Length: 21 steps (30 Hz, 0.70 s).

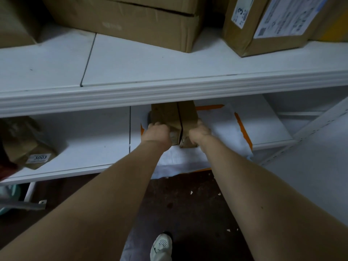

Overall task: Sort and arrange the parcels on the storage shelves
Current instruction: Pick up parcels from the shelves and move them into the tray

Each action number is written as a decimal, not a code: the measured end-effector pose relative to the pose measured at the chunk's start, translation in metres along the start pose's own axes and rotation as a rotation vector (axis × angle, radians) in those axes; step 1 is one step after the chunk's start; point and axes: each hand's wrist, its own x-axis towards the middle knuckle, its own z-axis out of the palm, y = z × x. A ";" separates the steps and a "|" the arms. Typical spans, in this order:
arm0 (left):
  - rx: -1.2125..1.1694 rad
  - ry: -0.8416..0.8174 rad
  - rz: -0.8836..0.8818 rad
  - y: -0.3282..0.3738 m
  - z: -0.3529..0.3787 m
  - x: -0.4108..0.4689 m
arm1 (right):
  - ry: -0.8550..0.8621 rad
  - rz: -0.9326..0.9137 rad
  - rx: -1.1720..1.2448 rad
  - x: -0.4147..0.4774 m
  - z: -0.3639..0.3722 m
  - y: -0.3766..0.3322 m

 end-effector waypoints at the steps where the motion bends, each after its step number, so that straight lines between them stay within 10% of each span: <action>1: -0.003 -0.008 0.007 0.003 -0.004 -0.005 | 0.017 -0.008 -0.017 -0.007 -0.004 -0.001; 21: -0.037 0.189 -0.046 0.060 -0.165 -0.178 | -0.036 -0.286 0.028 -0.224 -0.101 -0.098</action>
